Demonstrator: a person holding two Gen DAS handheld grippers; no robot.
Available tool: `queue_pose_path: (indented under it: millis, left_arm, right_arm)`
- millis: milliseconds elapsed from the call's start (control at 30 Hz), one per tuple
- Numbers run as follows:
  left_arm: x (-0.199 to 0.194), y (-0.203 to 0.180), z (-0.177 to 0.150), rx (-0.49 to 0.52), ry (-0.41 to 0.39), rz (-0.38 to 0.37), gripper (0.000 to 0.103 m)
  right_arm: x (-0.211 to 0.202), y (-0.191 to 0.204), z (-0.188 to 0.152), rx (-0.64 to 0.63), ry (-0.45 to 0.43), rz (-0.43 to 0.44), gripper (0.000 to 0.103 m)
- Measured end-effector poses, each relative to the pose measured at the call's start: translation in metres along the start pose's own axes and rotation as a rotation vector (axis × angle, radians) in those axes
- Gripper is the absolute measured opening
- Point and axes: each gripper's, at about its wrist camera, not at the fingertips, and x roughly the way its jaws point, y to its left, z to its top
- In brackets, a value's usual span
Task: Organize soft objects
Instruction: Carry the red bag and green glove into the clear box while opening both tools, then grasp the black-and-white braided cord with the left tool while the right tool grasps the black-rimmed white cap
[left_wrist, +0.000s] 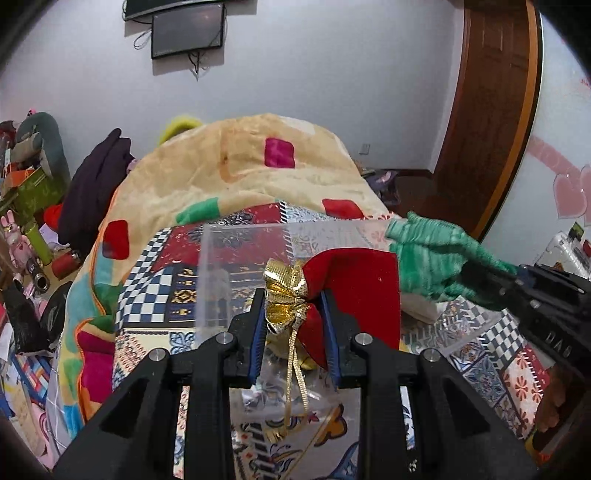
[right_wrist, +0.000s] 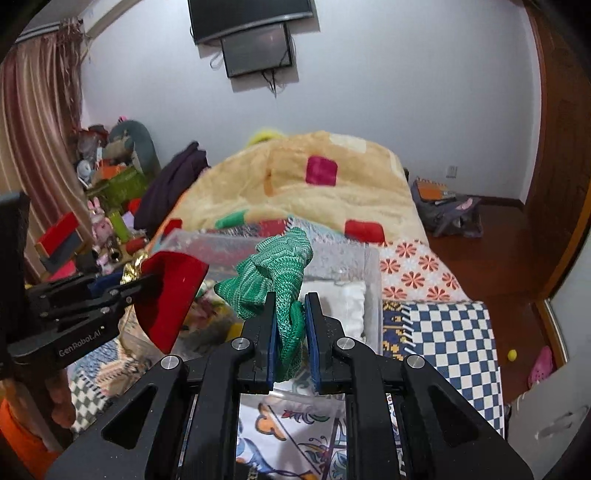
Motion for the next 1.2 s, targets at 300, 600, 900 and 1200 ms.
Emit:
queue_pose_path:
  millis: [300,600,900,1200]
  left_arm:
    - [0.028,-0.016,-0.006,0.064,0.067,0.028,0.032]
    - [-0.005,-0.021,-0.006,0.075,0.016,-0.008,0.064]
    - [-0.071,-0.012,-0.013,0.037,-0.111,0.022,0.101]
    - [-0.104,-0.010,-0.041,0.121,-0.100,0.079,0.102]
  right_arm:
    - [0.025,-0.001,-0.010,-0.033,0.099,-0.031,0.014]
    - [0.010,-0.005,-0.010,-0.039,0.089,-0.064,0.048]
    - [-0.041,-0.002,-0.007,-0.050,-0.025,-0.055,0.103]
    - [-0.057,0.015,-0.031,-0.166,0.056,0.017,0.103]
